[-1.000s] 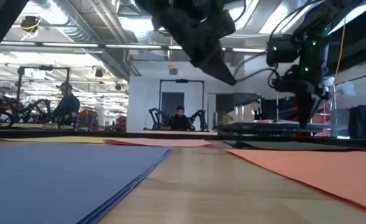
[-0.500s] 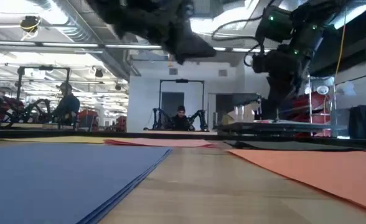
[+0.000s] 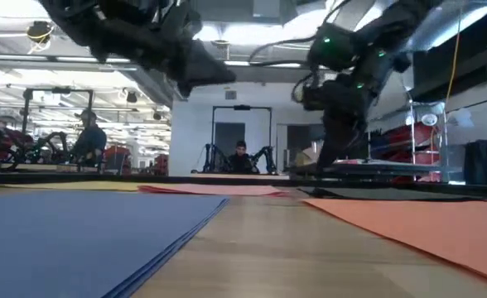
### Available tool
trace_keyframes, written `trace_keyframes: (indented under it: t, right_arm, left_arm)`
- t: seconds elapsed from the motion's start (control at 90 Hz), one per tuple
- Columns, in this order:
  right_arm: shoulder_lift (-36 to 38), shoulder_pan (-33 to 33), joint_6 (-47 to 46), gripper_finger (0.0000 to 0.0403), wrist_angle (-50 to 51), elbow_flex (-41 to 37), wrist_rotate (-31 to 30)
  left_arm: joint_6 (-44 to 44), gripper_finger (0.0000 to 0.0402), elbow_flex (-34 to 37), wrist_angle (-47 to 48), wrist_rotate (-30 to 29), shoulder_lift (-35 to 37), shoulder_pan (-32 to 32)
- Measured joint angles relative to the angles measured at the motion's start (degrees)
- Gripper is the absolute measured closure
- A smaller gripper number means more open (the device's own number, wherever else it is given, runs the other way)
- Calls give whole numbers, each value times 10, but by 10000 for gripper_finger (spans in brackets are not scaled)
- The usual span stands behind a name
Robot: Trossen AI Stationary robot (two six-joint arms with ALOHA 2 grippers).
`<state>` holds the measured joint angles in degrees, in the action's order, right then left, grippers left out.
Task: Organize paper
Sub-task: Adjust the stacked black papers
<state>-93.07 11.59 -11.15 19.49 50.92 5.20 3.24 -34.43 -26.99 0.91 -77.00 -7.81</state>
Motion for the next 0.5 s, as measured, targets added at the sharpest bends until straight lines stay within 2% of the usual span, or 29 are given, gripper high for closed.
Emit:
trace_keyframes:
  t: [0.289, 0.5]
  right_arm:
    - [-114, 0, 50, 403, 22, 86, 33]
    - [-144, 0, 55, 403, 50, 107, 43]
  left_arm:
    - [3, 402, 15, -7, -15, 4, 10]
    - [-2, 402, 14, -6, -16, 3, 11]
